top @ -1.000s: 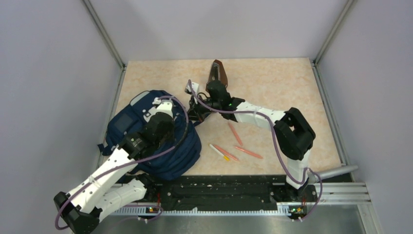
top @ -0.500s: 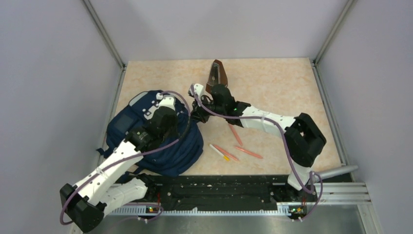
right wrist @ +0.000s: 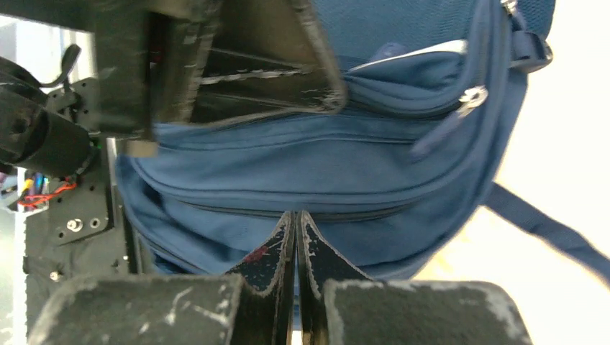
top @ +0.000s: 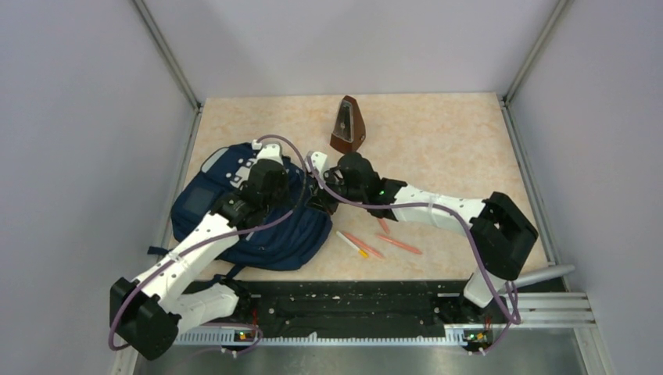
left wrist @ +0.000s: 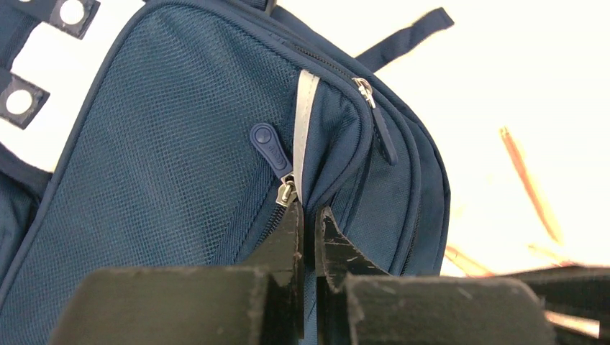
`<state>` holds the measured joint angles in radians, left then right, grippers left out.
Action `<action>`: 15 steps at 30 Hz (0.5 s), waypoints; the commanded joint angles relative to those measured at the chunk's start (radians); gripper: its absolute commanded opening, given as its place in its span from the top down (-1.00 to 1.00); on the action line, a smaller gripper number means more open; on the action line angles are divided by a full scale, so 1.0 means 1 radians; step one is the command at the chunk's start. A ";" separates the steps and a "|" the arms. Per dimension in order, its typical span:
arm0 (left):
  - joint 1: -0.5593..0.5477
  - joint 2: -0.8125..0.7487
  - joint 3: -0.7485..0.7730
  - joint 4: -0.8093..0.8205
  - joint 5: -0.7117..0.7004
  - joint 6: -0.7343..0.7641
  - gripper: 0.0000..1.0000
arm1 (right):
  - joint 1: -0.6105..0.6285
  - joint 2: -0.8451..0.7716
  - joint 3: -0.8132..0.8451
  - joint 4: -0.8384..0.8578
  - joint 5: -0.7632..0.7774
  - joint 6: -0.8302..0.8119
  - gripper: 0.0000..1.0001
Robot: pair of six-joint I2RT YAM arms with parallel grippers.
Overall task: Pack the student bag
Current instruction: Unzip the student bag at the center of the board.
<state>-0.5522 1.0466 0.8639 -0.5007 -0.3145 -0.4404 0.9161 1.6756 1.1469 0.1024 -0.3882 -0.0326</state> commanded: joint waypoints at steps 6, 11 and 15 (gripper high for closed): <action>0.023 0.063 0.035 0.226 0.036 0.000 1.00 | 0.034 -0.075 -0.069 0.089 0.167 0.106 1.00; 0.024 0.038 0.010 0.216 0.057 0.025 1.00 | -0.026 -0.079 -0.097 0.130 0.231 0.173 0.59; 0.028 0.017 -0.017 0.205 0.082 0.024 1.00 | -0.061 -0.085 -0.111 0.193 0.211 0.160 0.25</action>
<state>-0.5304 1.1069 0.8577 -0.3950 -0.2672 -0.4229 0.8932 1.6493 1.0397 0.1837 -0.2047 0.1135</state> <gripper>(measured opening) 0.037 0.319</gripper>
